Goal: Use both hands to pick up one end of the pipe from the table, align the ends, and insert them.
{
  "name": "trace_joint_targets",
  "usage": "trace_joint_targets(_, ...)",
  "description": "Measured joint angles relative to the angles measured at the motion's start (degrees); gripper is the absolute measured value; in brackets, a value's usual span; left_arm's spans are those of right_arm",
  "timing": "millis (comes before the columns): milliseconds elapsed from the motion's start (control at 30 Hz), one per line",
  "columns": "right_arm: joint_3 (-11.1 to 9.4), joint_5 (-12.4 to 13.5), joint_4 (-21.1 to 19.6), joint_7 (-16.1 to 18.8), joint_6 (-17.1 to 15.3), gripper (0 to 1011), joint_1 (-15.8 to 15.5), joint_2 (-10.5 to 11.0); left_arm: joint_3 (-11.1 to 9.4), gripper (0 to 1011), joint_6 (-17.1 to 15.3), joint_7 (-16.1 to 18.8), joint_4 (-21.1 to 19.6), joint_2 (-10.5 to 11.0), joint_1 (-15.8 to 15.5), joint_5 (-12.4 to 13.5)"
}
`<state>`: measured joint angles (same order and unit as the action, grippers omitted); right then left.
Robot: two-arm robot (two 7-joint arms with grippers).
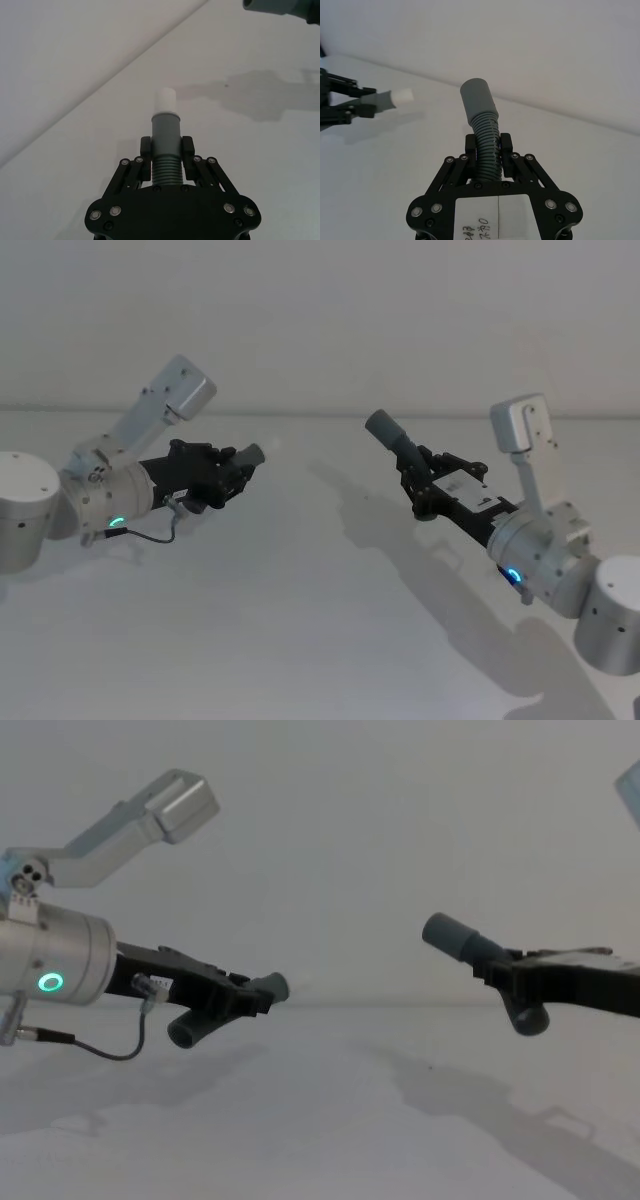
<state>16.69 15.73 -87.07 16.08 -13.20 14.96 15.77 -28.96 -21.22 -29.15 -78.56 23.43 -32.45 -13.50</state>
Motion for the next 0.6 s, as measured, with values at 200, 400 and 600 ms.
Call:
trace_joint_targets(200,-0.2,1.5,-1.6,4.9,2.9,274,-0.5,2.9,-0.6,348,3.0,-4.8,0.0,2.2,-1.0,-0.5)
trace_joint_targets(400,-0.2,3.1,-2.7,10.0,4.6,274,-0.6,5.8,-1.2,348,6.0,-10.0,0.7,4.5,-2.3,-1.5)
trace_joint_targets(600,0.2,4.5,-3.4,14.5,5.5,274,-0.6,8.5,-1.4,348,8.5,-13.9,1.3,6.3,-3.1,-2.5)
